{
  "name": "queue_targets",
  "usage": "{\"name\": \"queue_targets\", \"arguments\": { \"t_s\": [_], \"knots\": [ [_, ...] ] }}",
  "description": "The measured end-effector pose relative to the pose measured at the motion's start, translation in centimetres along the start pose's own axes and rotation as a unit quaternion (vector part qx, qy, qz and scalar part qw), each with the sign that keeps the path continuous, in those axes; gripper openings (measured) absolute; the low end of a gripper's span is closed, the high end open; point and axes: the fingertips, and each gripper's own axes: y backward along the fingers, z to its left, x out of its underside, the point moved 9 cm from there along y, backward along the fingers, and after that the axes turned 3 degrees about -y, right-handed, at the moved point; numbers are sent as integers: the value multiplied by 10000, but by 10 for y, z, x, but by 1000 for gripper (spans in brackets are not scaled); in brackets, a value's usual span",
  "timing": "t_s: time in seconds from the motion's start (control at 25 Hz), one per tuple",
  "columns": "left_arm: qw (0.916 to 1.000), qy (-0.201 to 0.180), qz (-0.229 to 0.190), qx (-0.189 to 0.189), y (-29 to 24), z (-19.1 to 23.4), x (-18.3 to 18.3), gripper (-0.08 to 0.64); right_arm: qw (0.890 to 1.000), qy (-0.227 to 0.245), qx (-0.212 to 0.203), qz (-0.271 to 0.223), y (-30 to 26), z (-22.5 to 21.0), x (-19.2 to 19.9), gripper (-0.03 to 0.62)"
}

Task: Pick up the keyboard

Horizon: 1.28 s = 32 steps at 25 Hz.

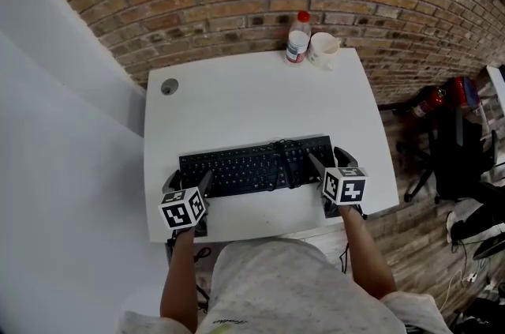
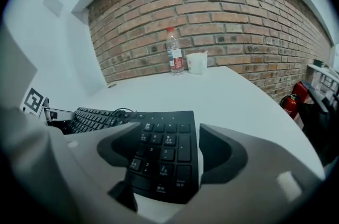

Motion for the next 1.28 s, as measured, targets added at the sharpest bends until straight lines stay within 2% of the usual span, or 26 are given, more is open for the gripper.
{"name": "queue_targets", "arguments": {
  "t_s": [0.4, 0.76, 1.28],
  "knots": [
    [9993, 164, 131, 301, -6, 7, -1, 416, 9996, -213, -21, 160, -16, -1, -1, 388],
    [9984, 284, 210, 452, -10, 12, -2, 415, 9981, -481, -326, 181, -22, -5, 1, 380],
    [9987, 266, 126, 411, -12, 8, 2, 407, 9975, -549, -362, 259, -21, -10, 2, 377]
  ]
}}
